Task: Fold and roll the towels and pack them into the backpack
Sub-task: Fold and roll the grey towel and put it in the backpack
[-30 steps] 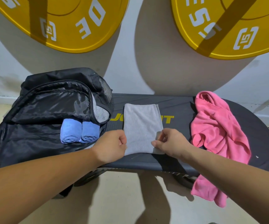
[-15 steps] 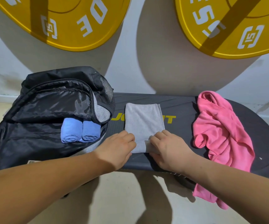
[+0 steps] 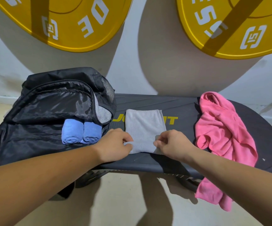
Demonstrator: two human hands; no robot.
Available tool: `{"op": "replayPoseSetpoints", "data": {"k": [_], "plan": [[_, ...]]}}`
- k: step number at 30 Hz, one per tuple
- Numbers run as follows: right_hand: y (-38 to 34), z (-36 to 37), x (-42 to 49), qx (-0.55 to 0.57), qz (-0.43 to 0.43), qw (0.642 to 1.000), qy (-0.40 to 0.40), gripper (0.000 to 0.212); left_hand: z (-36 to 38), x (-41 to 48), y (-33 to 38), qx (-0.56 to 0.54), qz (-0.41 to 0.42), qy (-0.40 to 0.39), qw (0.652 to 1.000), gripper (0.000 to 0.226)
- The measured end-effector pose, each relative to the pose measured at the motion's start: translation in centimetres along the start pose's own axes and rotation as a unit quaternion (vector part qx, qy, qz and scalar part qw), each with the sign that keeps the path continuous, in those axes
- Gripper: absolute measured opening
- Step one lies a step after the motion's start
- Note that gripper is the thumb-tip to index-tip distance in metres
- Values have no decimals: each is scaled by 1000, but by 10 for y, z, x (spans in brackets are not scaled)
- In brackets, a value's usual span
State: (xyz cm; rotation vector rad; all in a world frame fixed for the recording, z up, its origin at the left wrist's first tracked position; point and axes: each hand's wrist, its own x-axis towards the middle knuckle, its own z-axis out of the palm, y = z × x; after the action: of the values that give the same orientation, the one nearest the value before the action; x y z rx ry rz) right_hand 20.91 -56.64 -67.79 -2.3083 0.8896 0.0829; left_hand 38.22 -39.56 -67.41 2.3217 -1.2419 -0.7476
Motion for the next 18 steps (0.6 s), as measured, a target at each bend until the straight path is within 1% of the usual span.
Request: {"op": "replayPoseSetpoints", "data": {"k": [3,5,6,7,8,9,10,11,12,13,14,15,16,18], "plan": [[1,0,4,23,4,1000,16,18,2,6,-1,-88,-73,5,993,3],[2,-1,8,31,13,999,21,22,4,10,-1,-118,-93,18,988,12],[3,-3,10,29,19,999,20,24,3,11,-1,-99,-81,26,991,17],[3,-4,13,23,21,999,16,26,3,13,-2,-51,-47,39,997,20],[3,-6,14,10,17,1000,11,29,3,15,-3,13,6,58,998,21],[2,-6,16,-15,4,1000,9,32,3,15,-3,74,67,77,992,22],[1,-7,17,-58,-20,998,20,34,6,15,-1,134,134,91,978,25],[0,-6,17,-113,-54,991,45,34,11,13,1,195,196,99,956,30],[0,-4,17,-168,-100,977,82,32,15,11,3,248,236,98,934,33],[0,-1,16,-220,-154,956,121,28,19,9,4,286,262,100,916,31],[1,4,15,-268,-207,929,146,23,20,6,5,310,273,100,905,26],[2,8,12,-300,-252,906,164,19,21,5,3,317,276,102,902,18],[4,10,8,-302,-287,891,182,20,20,3,2,306,276,102,905,15],[11,10,3,-270,-336,884,183,30,18,2,-4,289,266,89,915,25]]}}
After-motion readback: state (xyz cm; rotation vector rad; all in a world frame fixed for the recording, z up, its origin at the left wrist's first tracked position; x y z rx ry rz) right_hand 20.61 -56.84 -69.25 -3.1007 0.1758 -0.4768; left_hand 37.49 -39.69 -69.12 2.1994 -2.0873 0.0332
